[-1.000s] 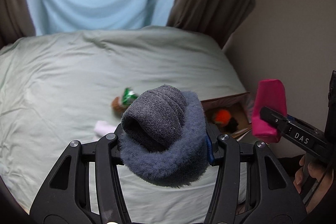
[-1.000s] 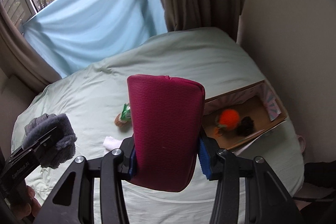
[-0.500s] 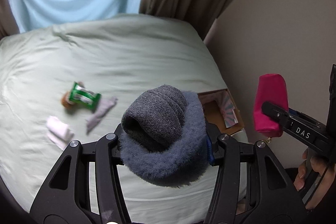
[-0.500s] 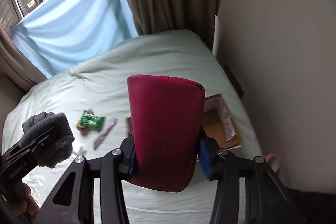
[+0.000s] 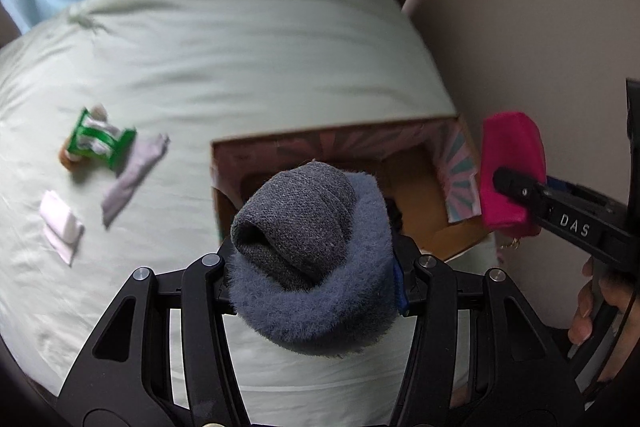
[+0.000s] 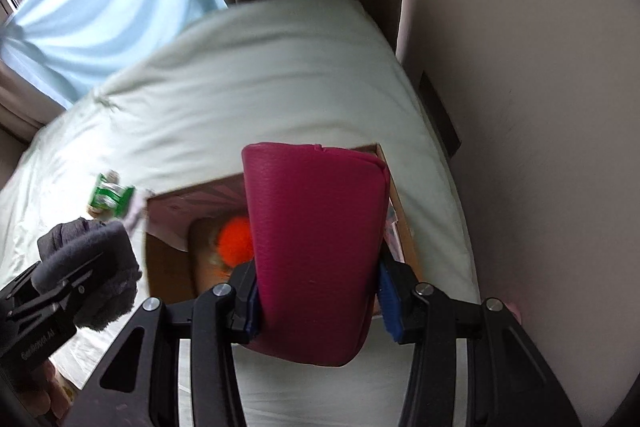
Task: Organize soft objects
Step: 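Carry sock ball and pink pouch into the box and open both tools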
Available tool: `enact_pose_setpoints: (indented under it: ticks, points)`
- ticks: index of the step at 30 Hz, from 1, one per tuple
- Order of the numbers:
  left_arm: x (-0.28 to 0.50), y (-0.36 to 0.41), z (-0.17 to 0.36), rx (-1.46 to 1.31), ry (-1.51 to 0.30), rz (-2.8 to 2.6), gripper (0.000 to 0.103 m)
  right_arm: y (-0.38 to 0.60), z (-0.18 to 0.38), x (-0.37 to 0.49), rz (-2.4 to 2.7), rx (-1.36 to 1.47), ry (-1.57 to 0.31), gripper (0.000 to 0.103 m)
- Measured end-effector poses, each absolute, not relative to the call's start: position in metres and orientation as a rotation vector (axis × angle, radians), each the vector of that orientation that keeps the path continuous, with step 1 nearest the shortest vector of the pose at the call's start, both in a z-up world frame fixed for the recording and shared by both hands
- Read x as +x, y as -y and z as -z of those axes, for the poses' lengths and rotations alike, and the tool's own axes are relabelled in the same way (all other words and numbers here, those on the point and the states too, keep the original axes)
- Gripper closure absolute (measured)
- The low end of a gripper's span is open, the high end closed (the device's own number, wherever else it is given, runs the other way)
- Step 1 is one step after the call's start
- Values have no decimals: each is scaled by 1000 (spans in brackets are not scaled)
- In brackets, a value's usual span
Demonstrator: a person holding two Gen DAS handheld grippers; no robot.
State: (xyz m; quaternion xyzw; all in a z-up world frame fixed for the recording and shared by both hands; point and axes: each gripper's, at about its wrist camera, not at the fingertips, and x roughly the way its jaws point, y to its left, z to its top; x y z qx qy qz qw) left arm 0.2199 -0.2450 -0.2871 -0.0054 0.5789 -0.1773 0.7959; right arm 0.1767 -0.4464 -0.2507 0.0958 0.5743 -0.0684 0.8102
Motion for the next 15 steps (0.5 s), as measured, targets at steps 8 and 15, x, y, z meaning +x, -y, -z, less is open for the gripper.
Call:
enact_pose_setpoints:
  ticks: [8,15]
  points:
    - [227,264,349,49,-1363,349,54,457,318,208,86,216,-1362,60]
    - [224,267,388,90,-1448,309,54,455,359,216,46,231,-1428,60]
